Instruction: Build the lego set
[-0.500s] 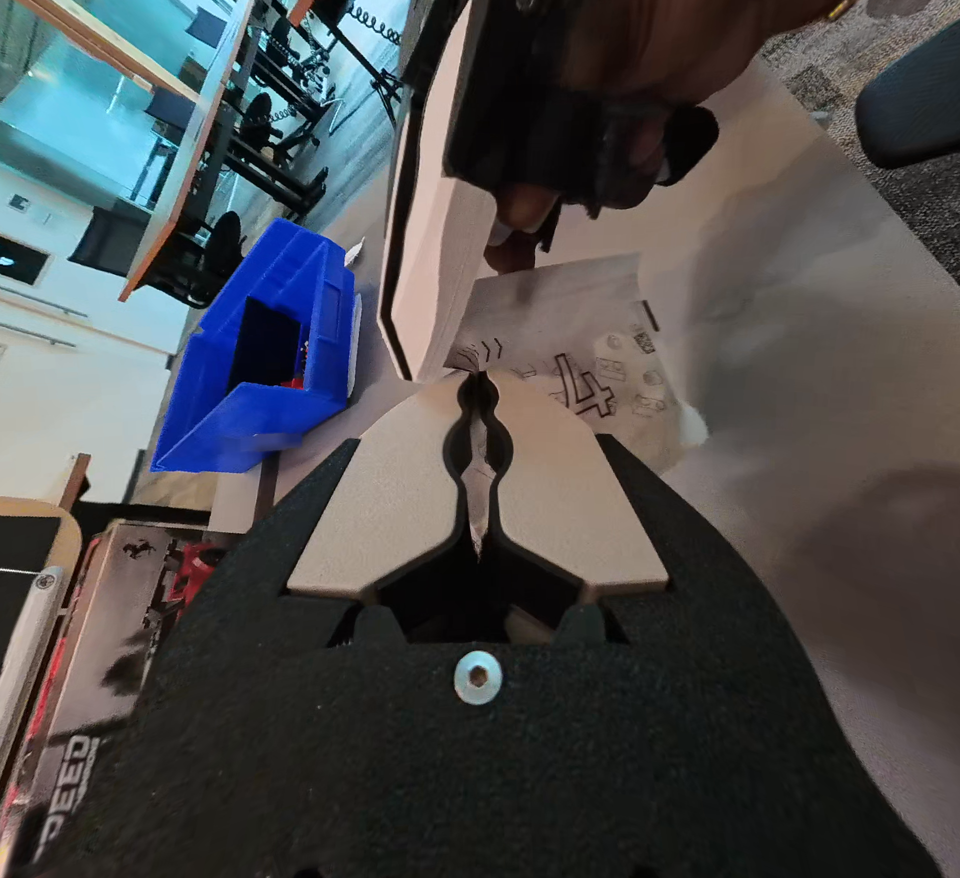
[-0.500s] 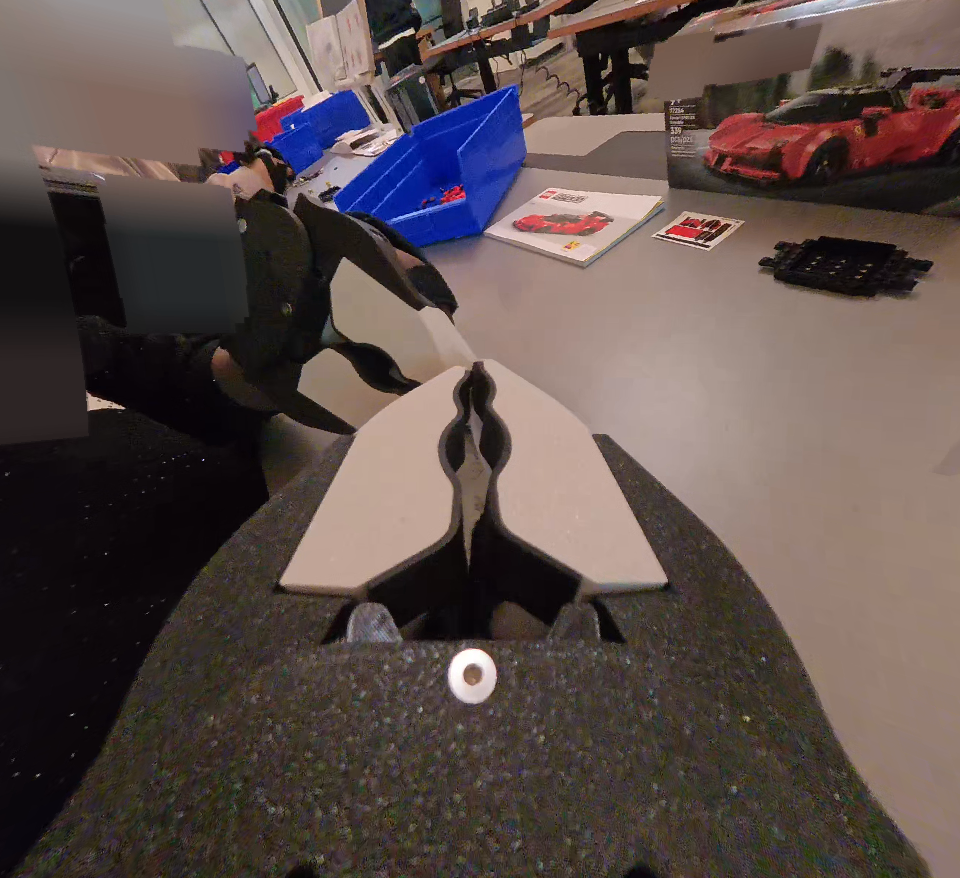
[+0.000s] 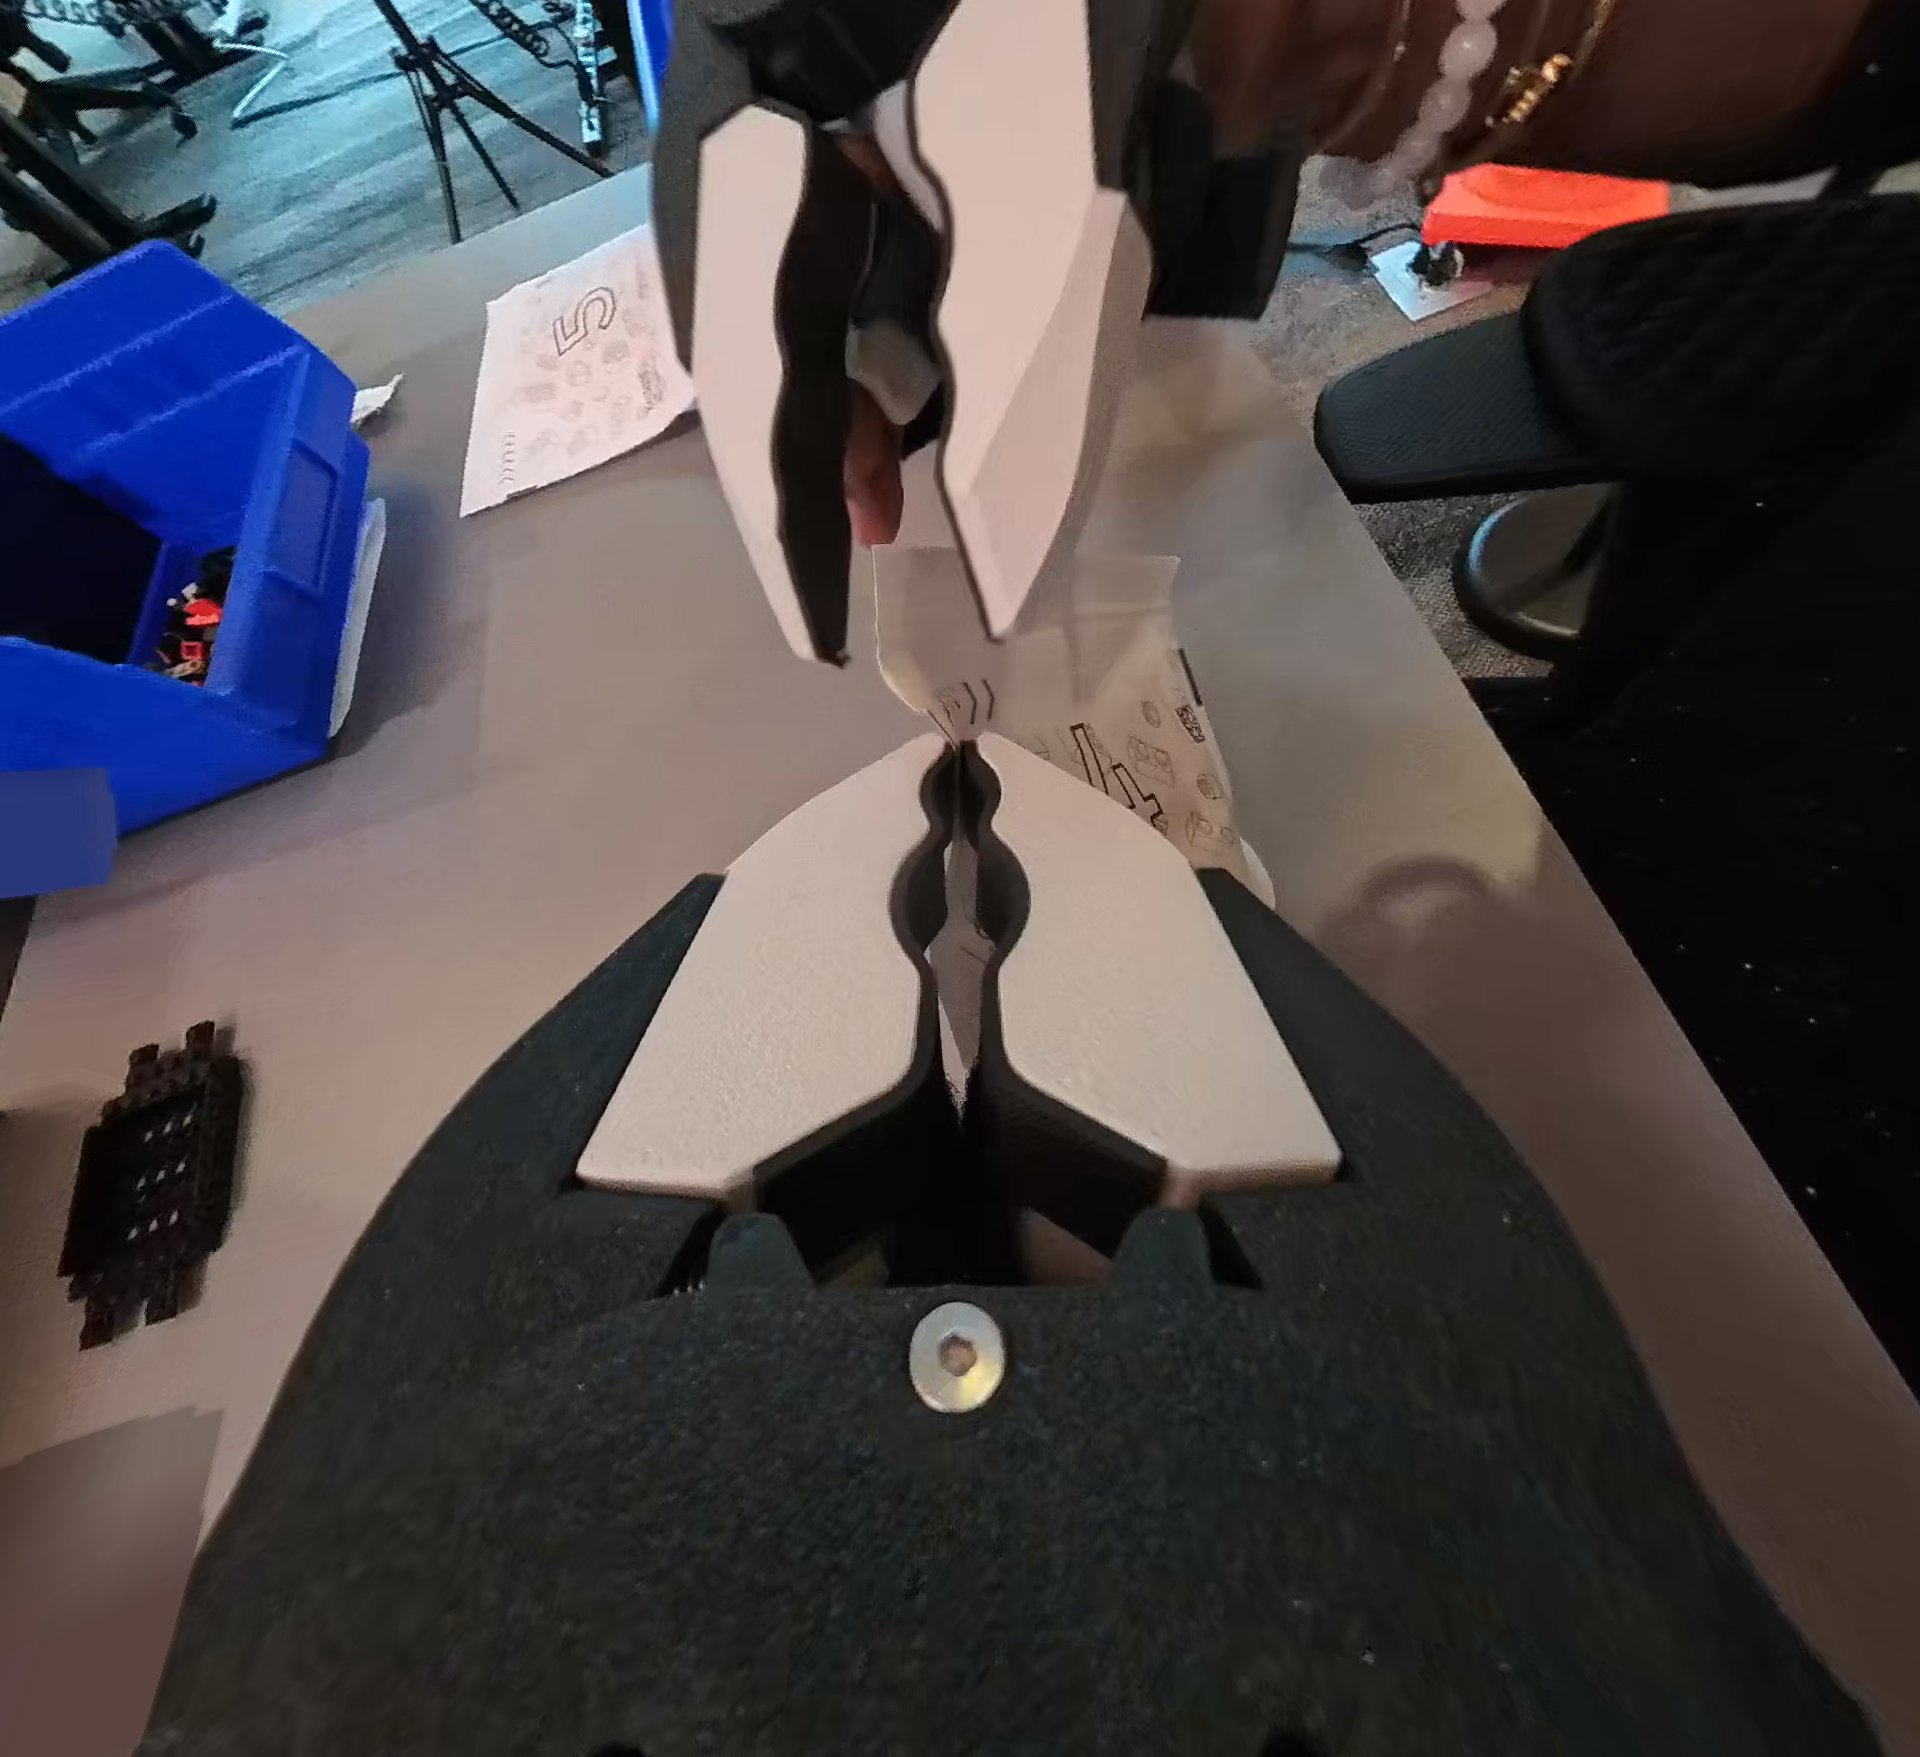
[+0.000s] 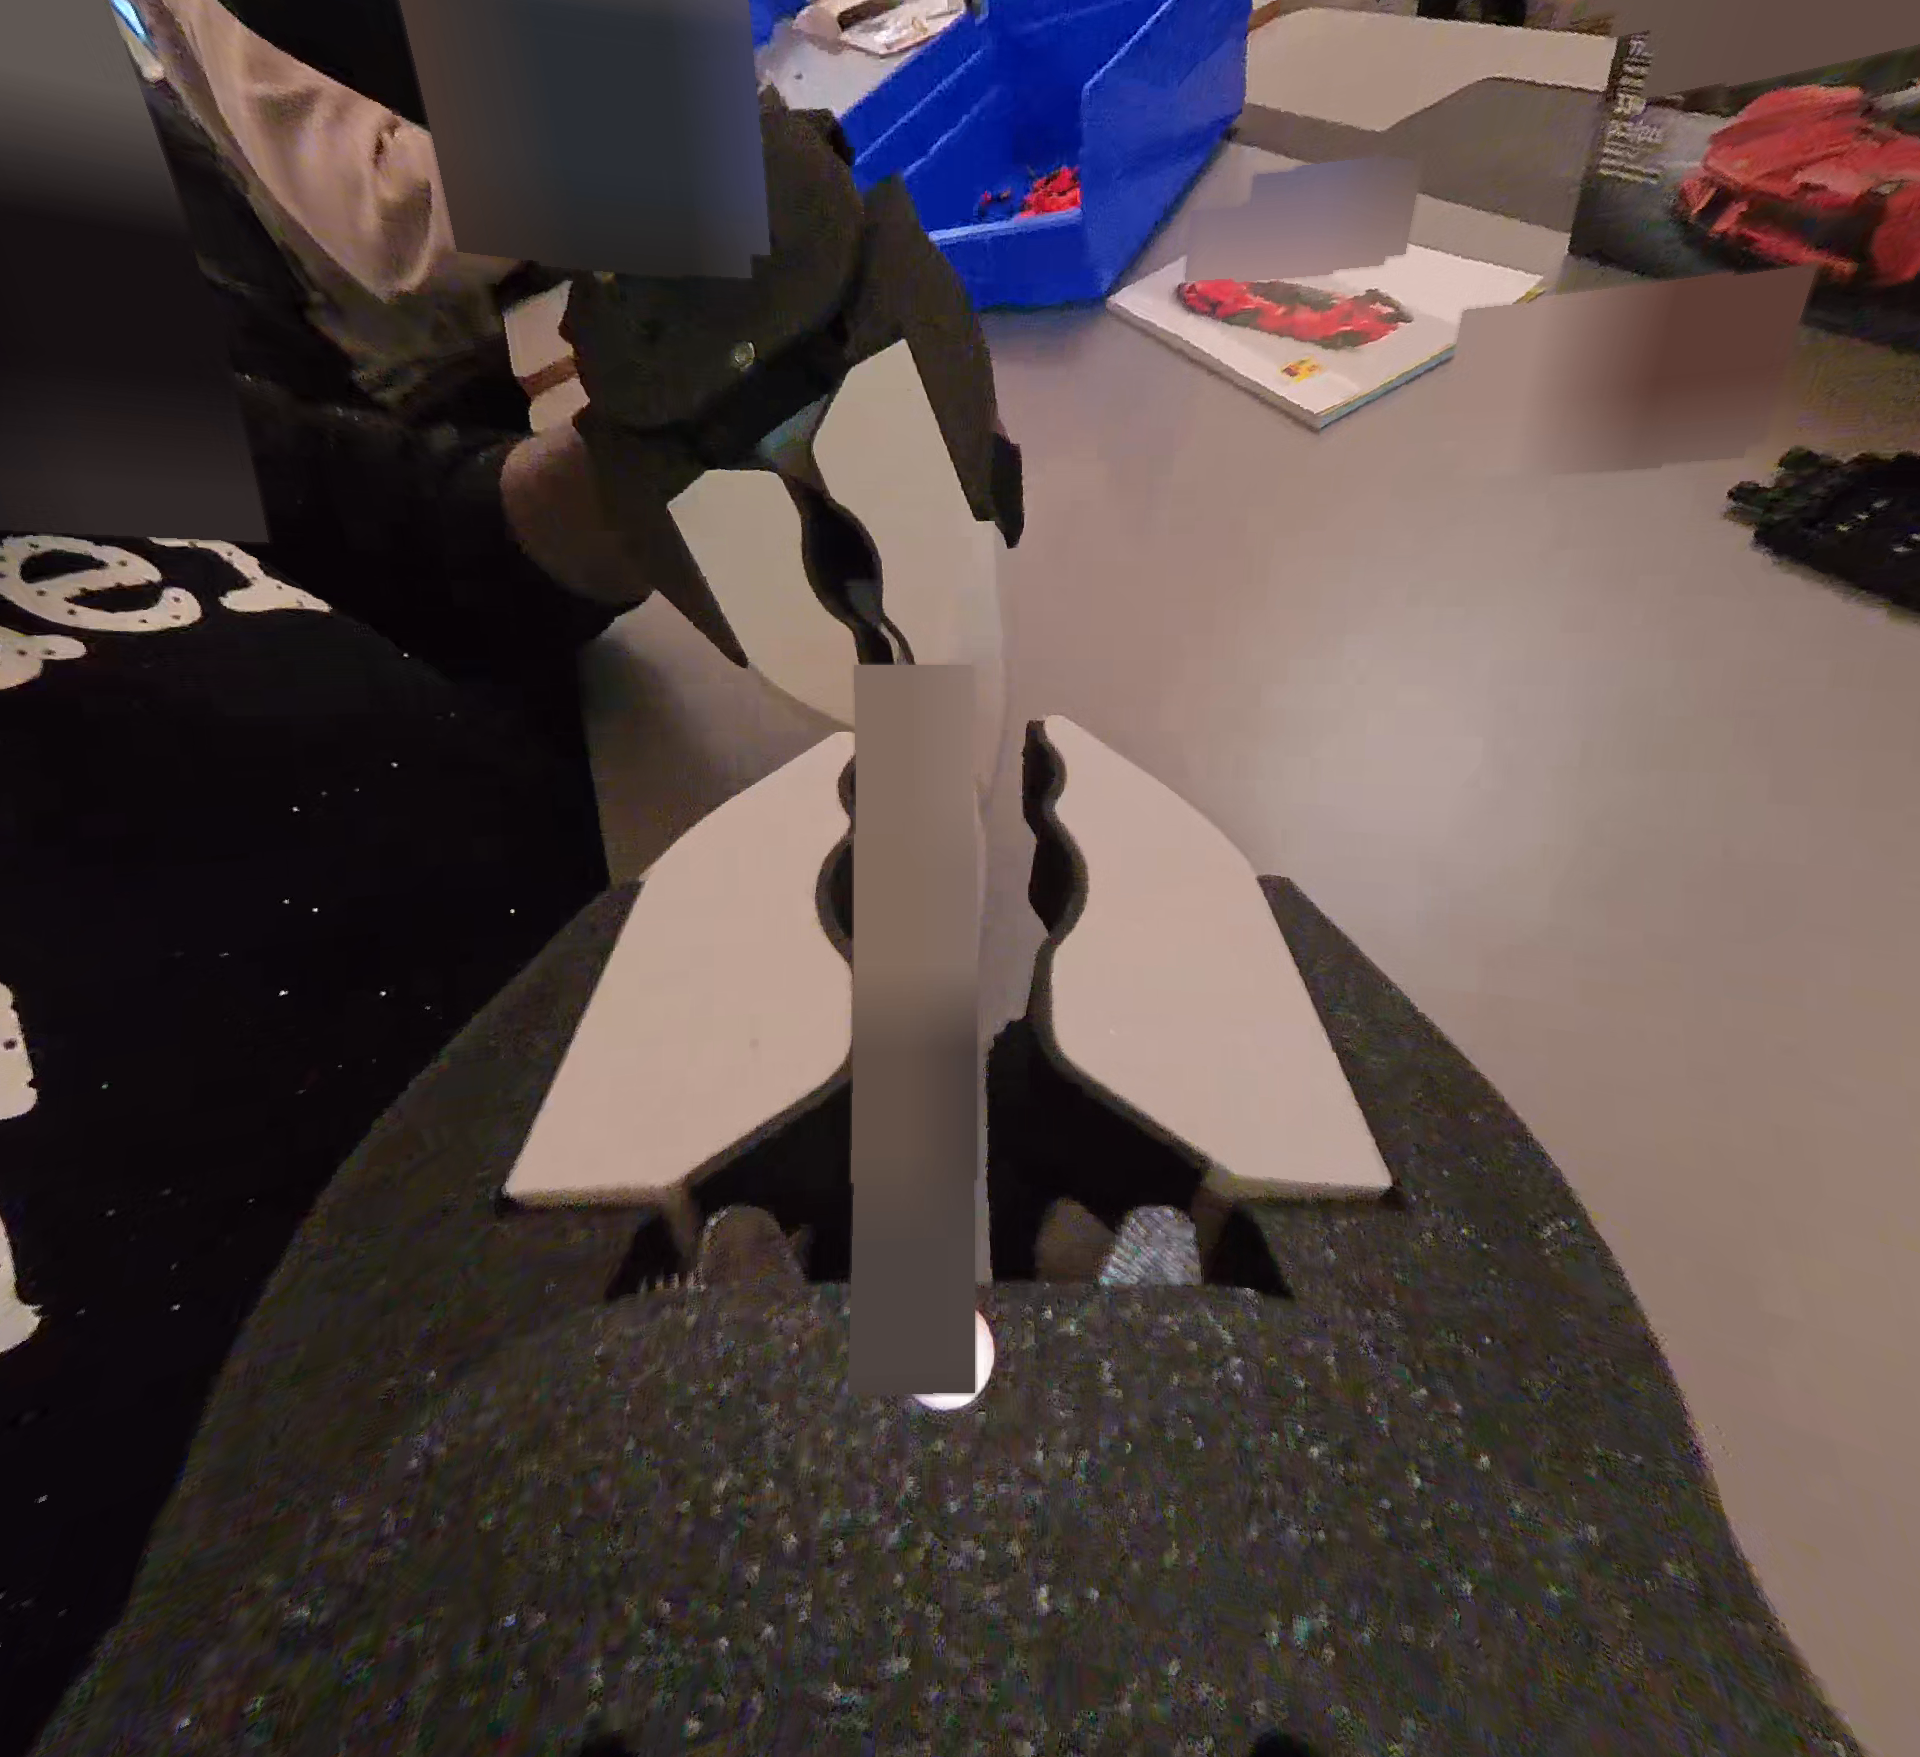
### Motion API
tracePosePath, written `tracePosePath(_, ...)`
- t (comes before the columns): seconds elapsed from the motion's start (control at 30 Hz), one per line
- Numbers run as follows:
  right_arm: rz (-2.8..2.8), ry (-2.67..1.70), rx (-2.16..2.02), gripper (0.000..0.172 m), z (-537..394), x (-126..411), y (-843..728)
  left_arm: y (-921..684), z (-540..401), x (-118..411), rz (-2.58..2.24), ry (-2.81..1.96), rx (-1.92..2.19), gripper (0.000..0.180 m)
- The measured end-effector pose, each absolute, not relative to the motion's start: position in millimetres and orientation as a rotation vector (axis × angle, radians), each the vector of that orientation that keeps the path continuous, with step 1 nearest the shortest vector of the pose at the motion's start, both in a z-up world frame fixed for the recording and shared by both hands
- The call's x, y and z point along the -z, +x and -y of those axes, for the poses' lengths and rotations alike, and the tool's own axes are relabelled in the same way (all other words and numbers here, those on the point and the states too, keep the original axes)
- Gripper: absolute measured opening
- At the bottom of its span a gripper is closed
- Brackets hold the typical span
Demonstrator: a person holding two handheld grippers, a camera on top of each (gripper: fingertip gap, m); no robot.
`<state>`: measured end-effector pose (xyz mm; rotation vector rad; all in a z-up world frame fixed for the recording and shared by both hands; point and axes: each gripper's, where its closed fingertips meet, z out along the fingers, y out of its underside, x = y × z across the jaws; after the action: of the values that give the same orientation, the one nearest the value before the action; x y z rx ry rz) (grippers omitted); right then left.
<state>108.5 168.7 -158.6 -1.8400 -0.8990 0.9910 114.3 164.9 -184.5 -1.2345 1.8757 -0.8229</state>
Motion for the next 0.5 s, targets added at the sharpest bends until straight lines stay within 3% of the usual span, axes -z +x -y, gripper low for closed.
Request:
tracePosePath(0.03, 0.947, -1.851, -0.973, 0.024, -169, 160, 105, 115, -164, 184, -1.887, -1.228, 0.821, 0.0)
tracePosePath(0.1, 1.017, -1.85, -0.937, 0.001, -171, 160, 101, 116, -164, 183, -1.895, -1.22, 0.815, 0.0)
tracePosePath(0.2, 0.989, -1.829, -0.971, 0.0, -173, 154, 102, 116, -169, 177, -1.858, -1.213, 0.807, 0.0)
tracePosePath(0.27, 0.969, -1.829, -0.956, 0.0, -174, 155, 103, 118, -174, 173, -1.824, -1.201, 0.76, 0.019)
tracePosePath(0.37, 0.957, -1.821, -0.931, 0.0, -174, 155, 103, 120, -173, 172, -1.837, -1.172, 0.73, 0.002)
tracePosePath(0.5, 0.8, -1.805, -0.981, 0.0, -181, 150, 107, 124, -182, 167, -1.755, -1.126, 0.582, 0.0)
